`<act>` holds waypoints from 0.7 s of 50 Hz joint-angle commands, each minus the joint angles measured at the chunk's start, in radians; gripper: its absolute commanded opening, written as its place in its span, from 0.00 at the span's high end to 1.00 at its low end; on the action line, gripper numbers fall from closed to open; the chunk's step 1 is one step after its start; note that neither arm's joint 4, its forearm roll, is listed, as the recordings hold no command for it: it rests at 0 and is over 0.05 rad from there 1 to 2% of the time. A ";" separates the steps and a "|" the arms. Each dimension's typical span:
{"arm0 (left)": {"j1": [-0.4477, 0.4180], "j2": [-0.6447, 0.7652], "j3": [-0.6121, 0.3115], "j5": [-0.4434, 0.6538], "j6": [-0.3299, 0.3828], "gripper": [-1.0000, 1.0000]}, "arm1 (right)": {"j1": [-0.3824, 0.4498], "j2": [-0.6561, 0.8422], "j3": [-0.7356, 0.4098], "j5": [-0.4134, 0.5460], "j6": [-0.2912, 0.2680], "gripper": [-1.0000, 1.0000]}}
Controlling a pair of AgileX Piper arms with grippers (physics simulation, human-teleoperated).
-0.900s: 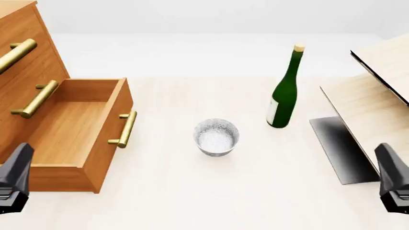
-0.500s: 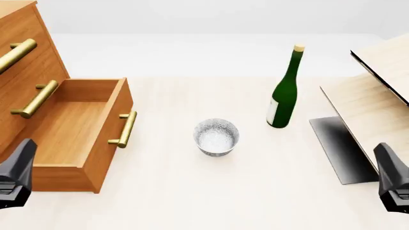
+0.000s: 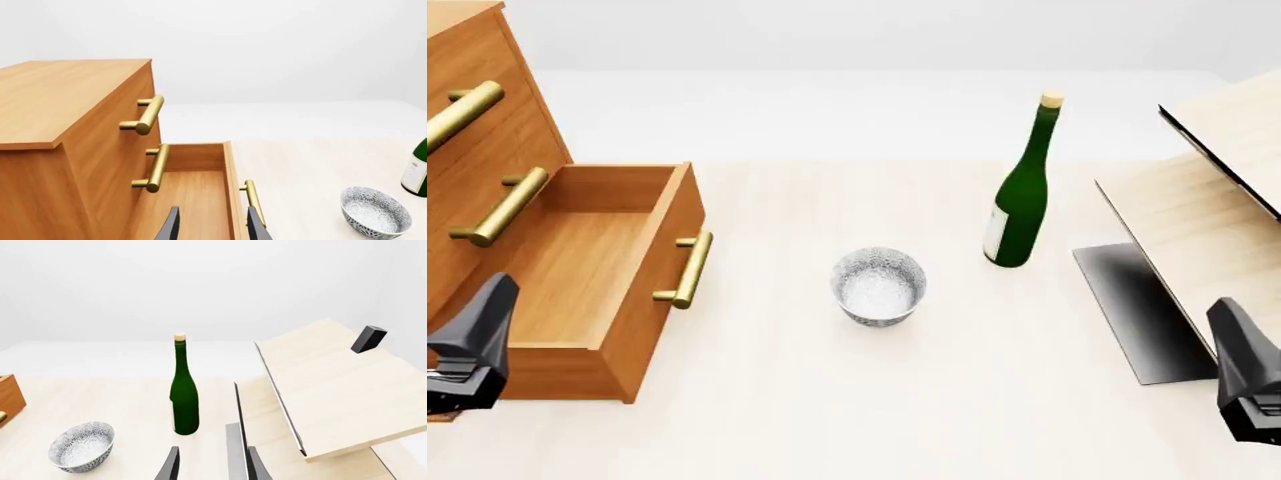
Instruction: Put the bowl in the bottom drawer of the cabinet and close it.
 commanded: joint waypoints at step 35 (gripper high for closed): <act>-0.080 0.111 -0.106 0.018 0.072 0.00 | 0.000 -0.001 0.000 0.000 0.000 0.00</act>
